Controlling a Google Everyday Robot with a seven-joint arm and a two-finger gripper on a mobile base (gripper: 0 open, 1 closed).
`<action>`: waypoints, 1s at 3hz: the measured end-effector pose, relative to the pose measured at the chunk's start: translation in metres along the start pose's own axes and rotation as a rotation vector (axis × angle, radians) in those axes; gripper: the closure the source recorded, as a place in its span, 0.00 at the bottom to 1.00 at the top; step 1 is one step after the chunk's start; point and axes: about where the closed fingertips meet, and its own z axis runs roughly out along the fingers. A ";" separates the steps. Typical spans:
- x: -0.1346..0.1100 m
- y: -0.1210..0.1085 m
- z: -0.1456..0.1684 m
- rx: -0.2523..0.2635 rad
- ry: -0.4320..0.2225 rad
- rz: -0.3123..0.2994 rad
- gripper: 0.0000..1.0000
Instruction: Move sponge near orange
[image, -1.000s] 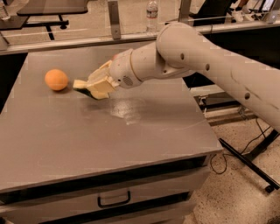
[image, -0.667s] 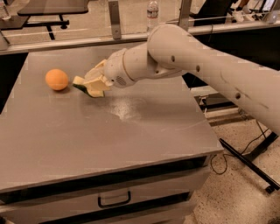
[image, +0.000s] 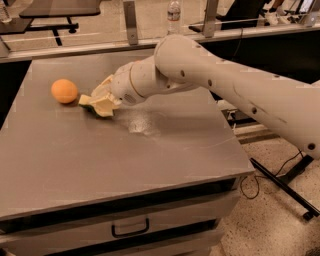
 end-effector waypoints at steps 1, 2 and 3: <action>-0.001 0.001 0.001 -0.002 -0.002 0.000 0.30; -0.003 0.002 0.002 -0.005 -0.003 -0.002 0.07; -0.004 0.003 0.003 -0.007 -0.003 -0.003 0.00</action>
Offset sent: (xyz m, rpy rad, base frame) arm -0.0009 0.0013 0.0006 0.0011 0.0008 0.0024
